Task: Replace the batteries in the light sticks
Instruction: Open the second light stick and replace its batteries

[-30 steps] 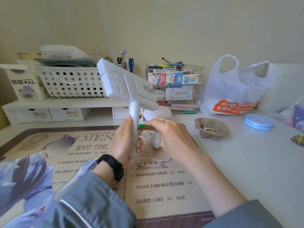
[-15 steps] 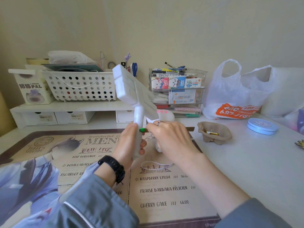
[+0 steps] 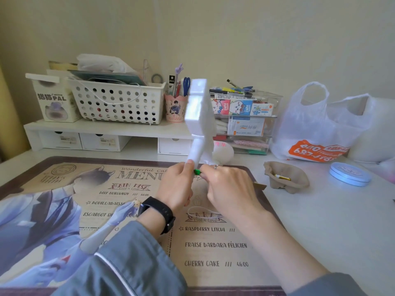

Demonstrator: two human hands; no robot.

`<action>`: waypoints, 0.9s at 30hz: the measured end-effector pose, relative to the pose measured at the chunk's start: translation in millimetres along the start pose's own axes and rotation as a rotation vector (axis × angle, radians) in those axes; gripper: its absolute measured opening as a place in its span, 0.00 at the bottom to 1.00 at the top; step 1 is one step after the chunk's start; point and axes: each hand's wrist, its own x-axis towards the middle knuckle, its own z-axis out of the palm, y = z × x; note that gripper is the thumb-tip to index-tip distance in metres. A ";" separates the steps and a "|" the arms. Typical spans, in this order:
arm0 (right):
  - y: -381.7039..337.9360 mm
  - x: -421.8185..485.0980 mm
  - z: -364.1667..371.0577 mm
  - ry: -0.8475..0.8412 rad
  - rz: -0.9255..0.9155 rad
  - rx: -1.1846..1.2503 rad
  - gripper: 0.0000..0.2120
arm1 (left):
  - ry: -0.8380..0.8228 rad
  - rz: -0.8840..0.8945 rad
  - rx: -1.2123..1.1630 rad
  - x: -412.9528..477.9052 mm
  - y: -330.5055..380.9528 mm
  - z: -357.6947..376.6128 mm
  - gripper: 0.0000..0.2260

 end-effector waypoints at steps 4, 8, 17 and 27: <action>13.1 -6.4 0.4 0.056 0.061 0.152 0.05 | -0.207 -0.036 -0.078 -4.0 2.7 -0.1 0.10; 24.5 -8.9 -4.5 -0.030 0.060 0.249 0.04 | -0.301 -0.038 -0.111 -5.2 2.1 1.2 0.09; 29.4 -4.1 -9.7 -0.137 0.088 0.455 0.02 | -0.340 -0.072 -0.243 -5.5 0.3 -5.6 0.13; 30.8 -4.3 -9.2 -0.227 0.181 0.611 0.08 | -0.361 -0.148 -0.317 -4.5 0.8 -2.9 0.13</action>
